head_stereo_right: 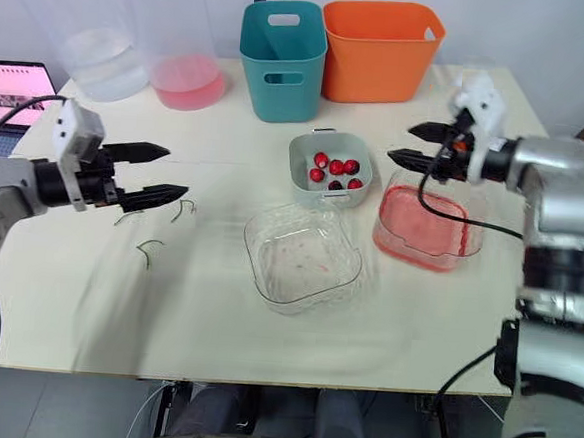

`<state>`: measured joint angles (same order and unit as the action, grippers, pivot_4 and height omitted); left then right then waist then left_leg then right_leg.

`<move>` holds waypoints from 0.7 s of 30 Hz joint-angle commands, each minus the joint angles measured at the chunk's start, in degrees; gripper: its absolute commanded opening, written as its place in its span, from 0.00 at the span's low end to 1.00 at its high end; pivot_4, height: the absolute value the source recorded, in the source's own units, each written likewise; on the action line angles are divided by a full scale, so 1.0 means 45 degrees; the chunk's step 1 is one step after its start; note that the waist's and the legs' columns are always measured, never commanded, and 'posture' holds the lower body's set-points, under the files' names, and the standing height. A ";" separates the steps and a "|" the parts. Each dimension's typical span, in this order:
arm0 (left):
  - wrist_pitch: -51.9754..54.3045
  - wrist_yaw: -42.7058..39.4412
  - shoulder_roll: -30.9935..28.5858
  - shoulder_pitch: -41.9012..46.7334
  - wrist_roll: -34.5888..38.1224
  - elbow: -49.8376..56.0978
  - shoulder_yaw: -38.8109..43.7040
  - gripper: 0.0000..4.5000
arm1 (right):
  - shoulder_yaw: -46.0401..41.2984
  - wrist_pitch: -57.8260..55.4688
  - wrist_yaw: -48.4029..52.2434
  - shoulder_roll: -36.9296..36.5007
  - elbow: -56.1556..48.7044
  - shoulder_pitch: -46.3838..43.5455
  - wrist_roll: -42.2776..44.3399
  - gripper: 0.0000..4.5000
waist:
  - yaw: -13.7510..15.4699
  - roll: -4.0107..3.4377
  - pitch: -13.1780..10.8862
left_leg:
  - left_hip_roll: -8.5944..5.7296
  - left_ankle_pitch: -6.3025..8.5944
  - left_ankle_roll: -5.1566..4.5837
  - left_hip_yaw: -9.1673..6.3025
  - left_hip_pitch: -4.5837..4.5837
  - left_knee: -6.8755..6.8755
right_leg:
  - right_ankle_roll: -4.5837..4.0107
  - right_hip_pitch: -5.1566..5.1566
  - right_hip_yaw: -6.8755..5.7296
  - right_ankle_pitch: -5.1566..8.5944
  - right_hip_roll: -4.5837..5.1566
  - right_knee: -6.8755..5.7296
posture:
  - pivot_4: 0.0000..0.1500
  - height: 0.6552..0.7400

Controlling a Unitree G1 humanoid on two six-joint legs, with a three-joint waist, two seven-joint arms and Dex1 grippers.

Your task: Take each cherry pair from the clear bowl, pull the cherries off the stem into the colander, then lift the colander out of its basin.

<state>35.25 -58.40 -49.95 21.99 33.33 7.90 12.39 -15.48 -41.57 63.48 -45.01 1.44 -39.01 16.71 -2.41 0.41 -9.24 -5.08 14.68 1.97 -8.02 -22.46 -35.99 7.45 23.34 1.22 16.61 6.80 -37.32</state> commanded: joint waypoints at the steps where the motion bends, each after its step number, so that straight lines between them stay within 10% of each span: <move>1: 0.0325 0.0404 -0.0101 -0.0970 0.0522 0.0895 0.1269 1.00 | -0.3215 -0.2831 -0.1029 -0.0312 -0.3638 0.1657 0.2147 0.99 | 0.0014 0.0000 0.0002 | 0.0002 0.0003 -0.0005 0.0000 0.0006 -0.0001 | 0.0000 -0.0002 0.0002 0.0000 -0.0002 -0.0003 | 1.00 1.00; 10: 0.0039 0.0876 0.0173 -0.3690 0.0469 0.1880 0.2296 1.00 | -0.7306 -0.3231 -0.0650 0.0099 -0.6767 0.9082 0.4048 0.99 | 0.0424 -0.0005 0.0017 | 0.0002 0.0064 -0.0111 0.0025 0.0038 -0.0003 | -0.0010 -0.0062 0.0012 -0.0007 0.0001 0.0032 | 1.00 1.00; 21: 0.0631 0.0543 0.0209 -0.5496 0.1305 0.3009 0.2364 1.00 | -0.7774 -0.2725 -0.0301 -0.0190 -0.5823 1.1999 0.5415 0.99 | 0.0404 0.0005 0.0018 | 0.0008 0.0087 -0.0142 0.0050 0.0175 0.0005 | -0.0011 -0.0210 0.0019 -0.0001 0.0007 0.0082 | 1.00 1.00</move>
<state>37.54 -55.55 -48.44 -2.54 37.77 19.46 21.40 -49.91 -55.36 61.88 -44.65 -24.40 14.94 39.76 -0.59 0.44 -9.16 -5.04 15.08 1.33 -7.80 -21.66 -35.96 7.40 22.40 1.30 16.61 6.84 -36.95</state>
